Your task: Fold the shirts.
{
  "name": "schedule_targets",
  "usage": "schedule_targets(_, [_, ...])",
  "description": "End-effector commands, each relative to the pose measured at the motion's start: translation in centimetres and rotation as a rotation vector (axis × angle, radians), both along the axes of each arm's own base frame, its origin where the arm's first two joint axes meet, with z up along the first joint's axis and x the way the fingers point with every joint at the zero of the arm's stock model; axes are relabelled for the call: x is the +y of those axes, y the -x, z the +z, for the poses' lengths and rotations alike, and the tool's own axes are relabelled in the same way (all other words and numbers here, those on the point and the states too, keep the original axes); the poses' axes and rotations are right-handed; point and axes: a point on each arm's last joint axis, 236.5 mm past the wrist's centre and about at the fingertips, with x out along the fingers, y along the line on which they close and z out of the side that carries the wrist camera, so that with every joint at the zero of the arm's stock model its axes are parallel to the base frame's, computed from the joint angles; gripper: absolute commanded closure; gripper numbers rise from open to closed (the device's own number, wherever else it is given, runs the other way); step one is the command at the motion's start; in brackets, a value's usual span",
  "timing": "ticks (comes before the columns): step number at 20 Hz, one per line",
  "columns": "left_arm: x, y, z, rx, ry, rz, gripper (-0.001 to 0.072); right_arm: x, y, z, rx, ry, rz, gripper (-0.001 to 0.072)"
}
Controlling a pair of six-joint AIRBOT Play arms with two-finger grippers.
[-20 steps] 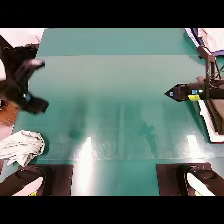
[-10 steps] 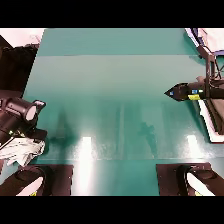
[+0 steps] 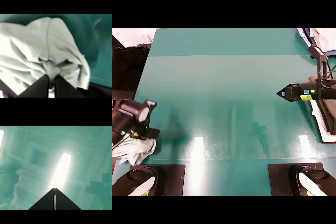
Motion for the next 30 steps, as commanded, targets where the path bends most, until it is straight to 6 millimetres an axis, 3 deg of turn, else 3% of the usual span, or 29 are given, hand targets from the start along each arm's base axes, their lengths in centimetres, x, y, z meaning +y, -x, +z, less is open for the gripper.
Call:
schedule_targets(1, [-5.2,-6.4,6.8,-0.223,0.181,-0.180,0.0685,0.1,-0.1,0.3,-0.009,-0.009,-0.003,0.0695])
schedule_targets(3, [-11.4,-9.5,13.7,-0.404,0.347,-0.404,0.0685,0.0,-0.3,1.4,-0.054,-0.012,-0.015,0.0694])
schedule_targets(6, [-19.7,-11.2,23.6,-0.668,0.529,-0.663,0.0685,-0.6,-1.4,5.4,-0.232,-0.029,-0.075,0.0694])
schedule_targets(8, [-23.8,-11.0,27.3,-0.742,0.604,-0.780,0.0686,-1.0,-1.6,8.2,-0.342,-0.041,-0.109,0.0695])
schedule_targets(10, [-28.7,-10.6,28.4,-0.733,0.687,-0.930,0.0685,-1.4,-1.4,10.1,-0.413,-0.050,-0.130,0.0695])
schedule_targets(13, [-35.3,-10.3,26.2,-0.624,0.816,-1.134,0.0685,-1.5,-0.8,11.5,-0.459,-0.053,-0.137,0.0695])
schedule_targets(16, [-37.6,-12.6,20.1,-0.481,0.807,-1.165,0.0683,-1.6,-0.4,12.0,-0.464,-0.067,-0.148,0.0695])
schedule_targets(17, [-37.3,-13.8,18.0,-0.443,0.778,-1.138,0.0680,-1.5,-0.4,12.2,-0.467,-0.067,-0.146,0.0694])
schedule_targets(18, [-36.8,-15.1,16.2,-0.416,0.753,-1.086,0.0431,-1.5,-0.5,12.5,-0.470,-0.067,-0.145,0.0695])
schedule_targets(19, [-36.0,-16.3,15.0,-0.402,0.740,-1.009,0.0135,-1.5,-0.6,12.6,-0.467,-0.066,-0.141,0.0694])
schedule_targets(20, [-34.4,-17.5,14.3,-0.391,0.733,-0.912,0.0083,-1.3,-0.8,12.6,-0.456,-0.064,-0.133,0.0694])
schedule_targets(22, [-30.4,-18.1,13.8,-0.333,0.734,-0.747,0.0091,-1.0,-1.1,12.3,-0.415,-0.056,-0.110,0.0695])
schedule_targets(24, [-27.3,-16.5,12.8,-0.199,0.798,-0.615,0.0092,-0.6,-1.4,11.8,-0.360,-0.044,-0.078,0.0695])
schedule_targets(27, [-27.2,-13.6,10.3,-0.092,0.950,-0.500,0.0092,-0.3,-2.3,11.2,-0.299,-0.033,-0.048,0.0695])
schedule_targets(30, [-26.6,-9.4,4.7,-0.024,0.950,-0.410,0.0091,0.0,-2.8,10.3,-0.247,-0.025,-0.026,0.0695])
